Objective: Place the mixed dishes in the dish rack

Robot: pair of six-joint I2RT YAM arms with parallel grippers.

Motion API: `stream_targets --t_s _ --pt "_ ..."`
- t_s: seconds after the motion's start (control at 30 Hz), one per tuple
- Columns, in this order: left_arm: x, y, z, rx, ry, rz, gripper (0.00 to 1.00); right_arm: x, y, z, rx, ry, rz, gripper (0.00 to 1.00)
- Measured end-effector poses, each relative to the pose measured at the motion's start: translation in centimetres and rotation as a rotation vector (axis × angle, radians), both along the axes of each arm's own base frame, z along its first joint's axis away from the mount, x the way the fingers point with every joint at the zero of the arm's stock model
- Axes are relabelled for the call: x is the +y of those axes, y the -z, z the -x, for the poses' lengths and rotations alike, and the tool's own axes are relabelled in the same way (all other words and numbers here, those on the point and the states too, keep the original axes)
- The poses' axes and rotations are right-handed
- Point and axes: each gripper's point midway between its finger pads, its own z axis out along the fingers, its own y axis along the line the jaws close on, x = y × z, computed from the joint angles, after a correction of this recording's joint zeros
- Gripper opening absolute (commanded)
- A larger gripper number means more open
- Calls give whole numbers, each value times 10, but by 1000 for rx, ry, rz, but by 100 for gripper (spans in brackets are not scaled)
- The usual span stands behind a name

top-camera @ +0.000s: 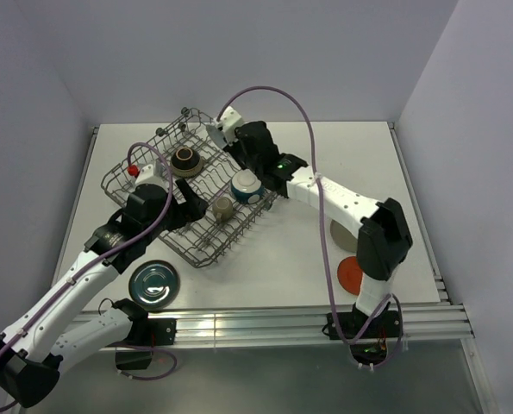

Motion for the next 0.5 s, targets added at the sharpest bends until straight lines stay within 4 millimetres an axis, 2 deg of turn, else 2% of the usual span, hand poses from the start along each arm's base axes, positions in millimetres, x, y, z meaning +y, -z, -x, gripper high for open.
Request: stream_targets --t_s 0.33,0.4,0.5 --pt "9 -2 5 -4 -22 -10 98 36 84 -23 102 -67 117 0" --pt "12 -7 7 -18 -28 -4 98 41 96 -26 114 -72 127 0" --pt "15 -12 10 -37 -35 4 98 47 100 -31 112 -71 131 0"
